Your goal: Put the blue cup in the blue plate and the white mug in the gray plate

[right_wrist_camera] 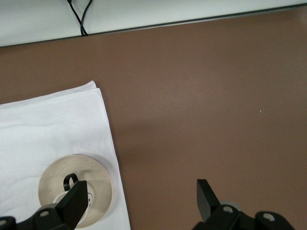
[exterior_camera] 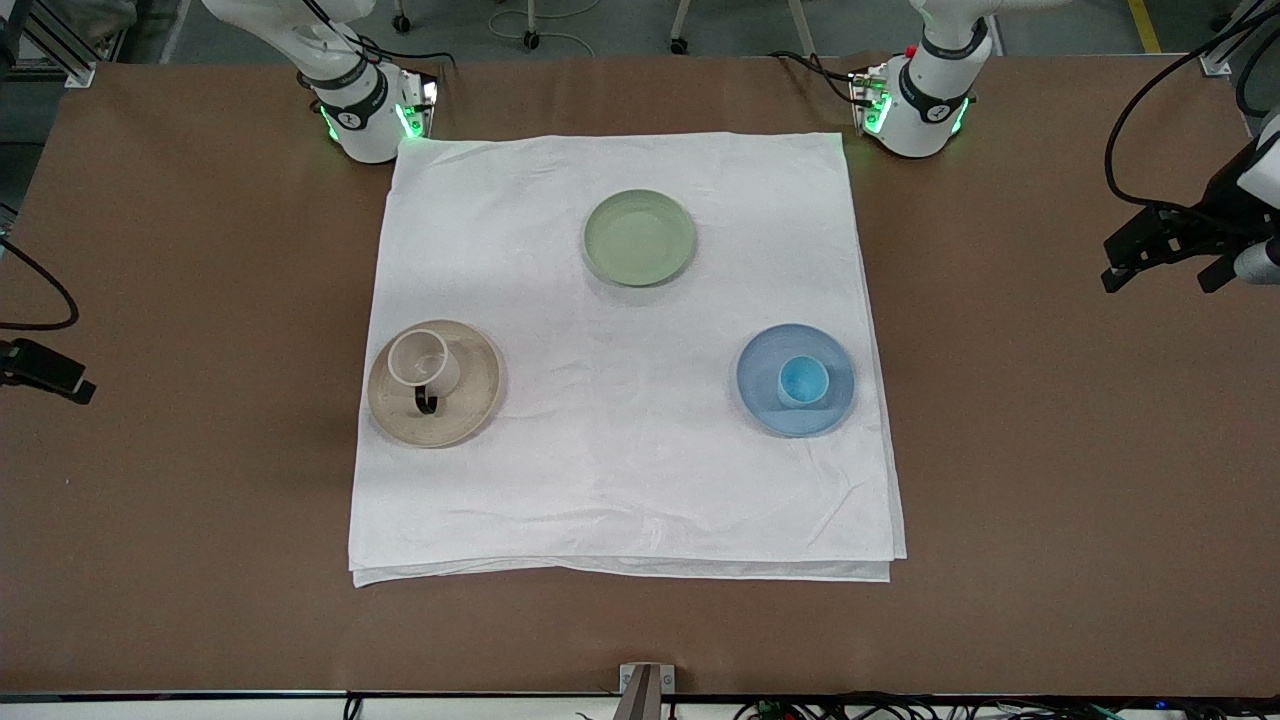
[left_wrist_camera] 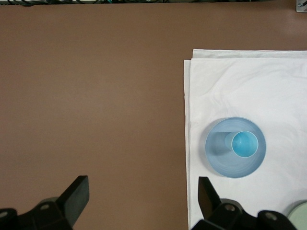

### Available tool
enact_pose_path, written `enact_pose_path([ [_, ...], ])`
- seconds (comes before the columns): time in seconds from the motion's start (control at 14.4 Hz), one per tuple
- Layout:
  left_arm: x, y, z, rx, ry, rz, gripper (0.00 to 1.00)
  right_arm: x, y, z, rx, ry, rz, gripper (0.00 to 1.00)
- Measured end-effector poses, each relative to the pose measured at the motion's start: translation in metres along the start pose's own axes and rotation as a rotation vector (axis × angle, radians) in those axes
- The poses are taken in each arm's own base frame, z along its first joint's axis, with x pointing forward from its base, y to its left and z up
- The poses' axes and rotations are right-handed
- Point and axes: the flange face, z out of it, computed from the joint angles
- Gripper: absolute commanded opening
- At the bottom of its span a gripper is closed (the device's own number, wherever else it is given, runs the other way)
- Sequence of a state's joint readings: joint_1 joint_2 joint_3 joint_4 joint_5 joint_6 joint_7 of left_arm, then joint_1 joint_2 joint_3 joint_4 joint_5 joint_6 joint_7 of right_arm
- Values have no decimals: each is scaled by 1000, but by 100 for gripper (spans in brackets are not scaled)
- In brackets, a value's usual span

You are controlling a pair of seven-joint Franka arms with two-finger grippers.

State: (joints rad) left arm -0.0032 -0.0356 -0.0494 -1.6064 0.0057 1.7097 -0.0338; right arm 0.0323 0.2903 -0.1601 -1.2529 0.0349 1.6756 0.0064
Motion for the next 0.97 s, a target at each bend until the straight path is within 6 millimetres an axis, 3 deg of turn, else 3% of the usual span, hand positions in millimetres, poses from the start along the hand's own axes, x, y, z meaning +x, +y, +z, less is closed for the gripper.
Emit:
enact_pose_path([
  [0.42, 0, 0, 0, 0, 1, 1, 100, -39, -10, -26, 34, 54, -61, 100],
  [0.97, 0, 0, 0, 0, 1, 0, 100, -60, -6, -35, 37, -15, -56, 100],
])
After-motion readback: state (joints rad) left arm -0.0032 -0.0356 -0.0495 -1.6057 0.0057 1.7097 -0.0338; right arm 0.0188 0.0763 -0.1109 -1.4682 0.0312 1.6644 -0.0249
